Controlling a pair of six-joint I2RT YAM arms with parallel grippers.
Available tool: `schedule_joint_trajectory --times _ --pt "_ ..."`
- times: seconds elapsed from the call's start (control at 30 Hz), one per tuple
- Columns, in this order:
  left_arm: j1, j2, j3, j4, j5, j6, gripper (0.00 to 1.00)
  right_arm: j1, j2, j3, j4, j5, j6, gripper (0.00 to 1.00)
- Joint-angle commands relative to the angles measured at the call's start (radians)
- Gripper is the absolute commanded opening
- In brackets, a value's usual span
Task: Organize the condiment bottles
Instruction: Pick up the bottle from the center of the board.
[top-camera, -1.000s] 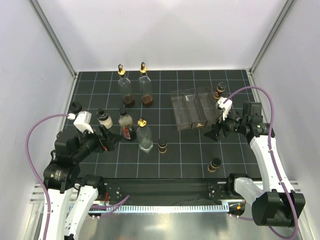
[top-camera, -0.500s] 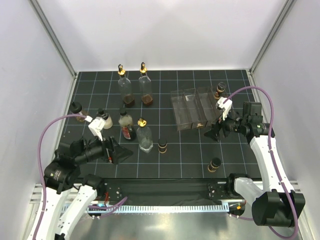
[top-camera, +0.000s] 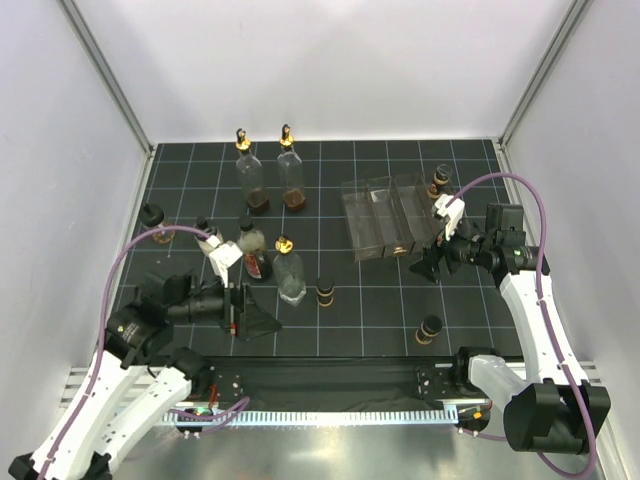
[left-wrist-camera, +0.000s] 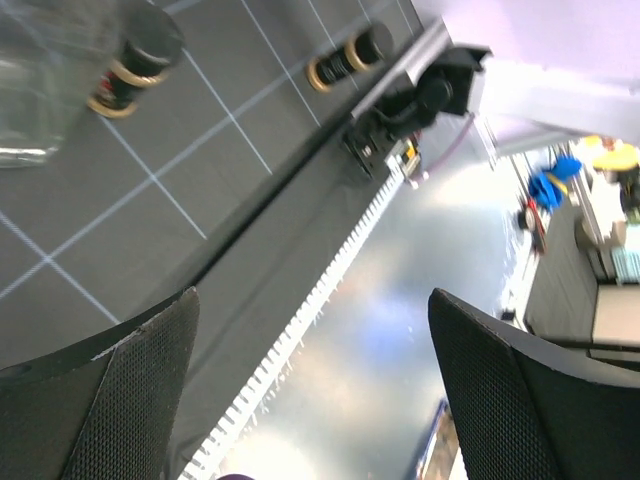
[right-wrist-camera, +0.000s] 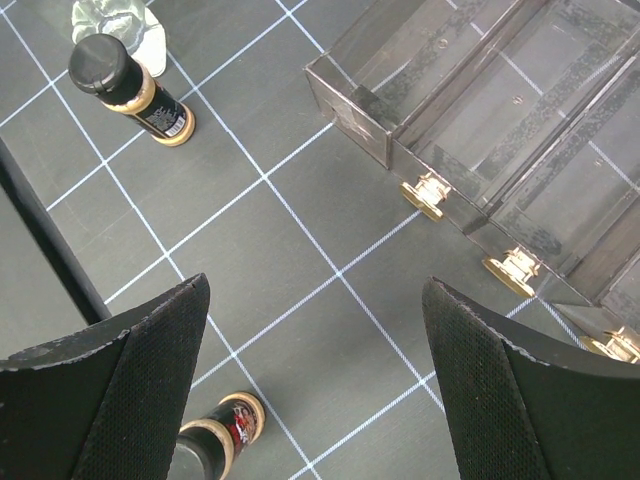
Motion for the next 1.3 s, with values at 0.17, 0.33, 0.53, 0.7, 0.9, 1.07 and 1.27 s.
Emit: schedule_joint_trajectory --times 0.17,0.33,0.53,0.7,0.9,1.07,1.27 --pt "-0.234 0.133 0.030 0.063 -0.083 0.005 0.93 0.001 0.005 0.007 0.034 0.015 -0.020 0.87" --pt "-0.642 0.290 0.133 0.063 -0.421 0.027 0.94 0.001 0.002 0.006 0.031 0.025 -0.023 0.87" --pt "-0.820 0.478 0.231 0.061 -0.633 0.025 0.93 -0.002 -0.009 0.004 0.032 0.037 -0.023 0.87" --pt "-0.837 0.551 0.277 0.066 -0.742 0.007 0.91 -0.006 -0.011 0.004 0.037 0.058 -0.015 0.87" --pt "-0.837 0.650 0.326 0.117 -0.920 -0.030 0.91 -0.017 -0.011 0.001 0.063 0.118 0.020 0.87" --pt "-0.832 0.774 0.411 0.124 -1.100 -0.056 0.91 -0.029 -0.014 0.002 0.066 0.127 0.029 0.87" --pt "-0.765 0.932 0.495 0.117 -1.125 -0.088 0.84 -0.037 -0.023 -0.002 0.069 0.127 0.032 0.87"
